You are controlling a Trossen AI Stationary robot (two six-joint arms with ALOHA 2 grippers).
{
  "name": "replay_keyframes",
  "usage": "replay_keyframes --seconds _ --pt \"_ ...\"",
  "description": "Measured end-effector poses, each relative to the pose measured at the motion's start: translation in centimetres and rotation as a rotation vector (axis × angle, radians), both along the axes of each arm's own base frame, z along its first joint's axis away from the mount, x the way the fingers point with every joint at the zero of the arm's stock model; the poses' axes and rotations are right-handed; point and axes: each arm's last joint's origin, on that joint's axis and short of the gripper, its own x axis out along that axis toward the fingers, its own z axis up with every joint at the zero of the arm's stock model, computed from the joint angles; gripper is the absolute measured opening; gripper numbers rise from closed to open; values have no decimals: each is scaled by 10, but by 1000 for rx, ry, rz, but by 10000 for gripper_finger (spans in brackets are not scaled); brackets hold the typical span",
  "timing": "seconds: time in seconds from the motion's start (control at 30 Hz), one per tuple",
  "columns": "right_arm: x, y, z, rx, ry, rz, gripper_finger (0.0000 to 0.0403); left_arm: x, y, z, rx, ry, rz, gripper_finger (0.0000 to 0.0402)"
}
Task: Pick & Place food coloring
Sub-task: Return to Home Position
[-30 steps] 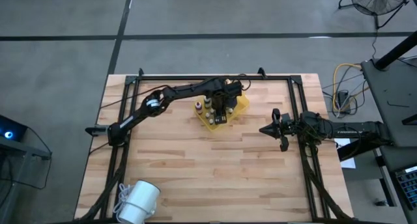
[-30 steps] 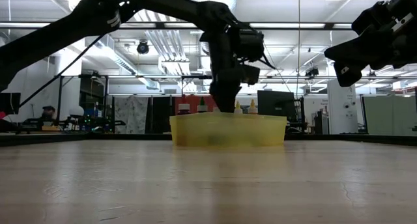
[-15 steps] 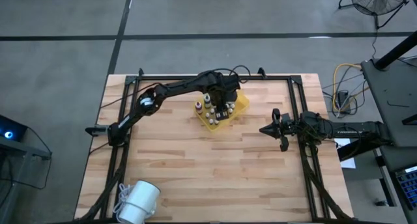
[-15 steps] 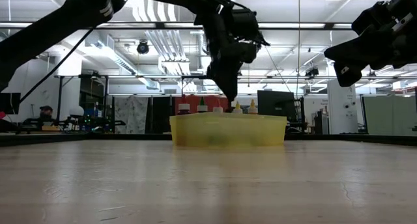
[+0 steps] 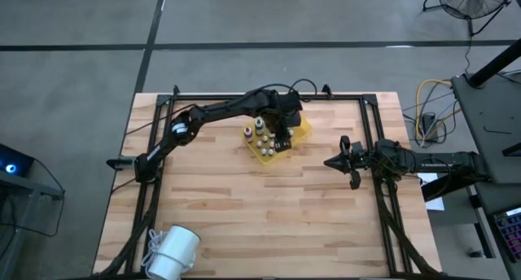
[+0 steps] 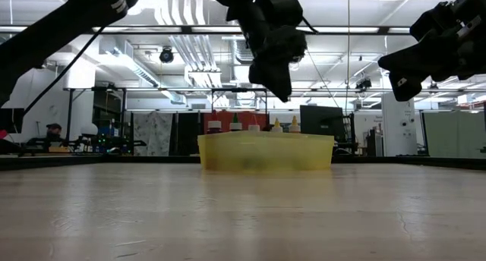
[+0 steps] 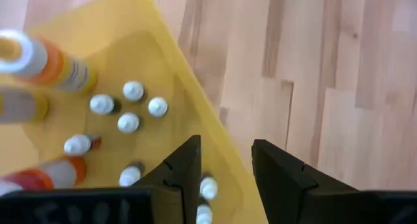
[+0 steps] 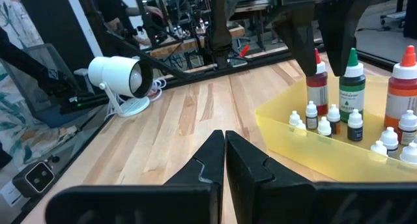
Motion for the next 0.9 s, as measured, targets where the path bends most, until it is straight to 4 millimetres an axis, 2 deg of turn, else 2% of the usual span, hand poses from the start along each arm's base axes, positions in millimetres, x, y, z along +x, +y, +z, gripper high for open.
replay_keyframes --seconds 0.33,0.63,0.9 --pt "0 0 0 0 0 0 9 5 -9 6 14 -59 -23 108" --pt "0 0 0 0 0 1 9 6 -10 6 17 -70 -25 108" --pt "0 0 0 0 0 0 9 3 -20 -2 15 -101 -43 108"
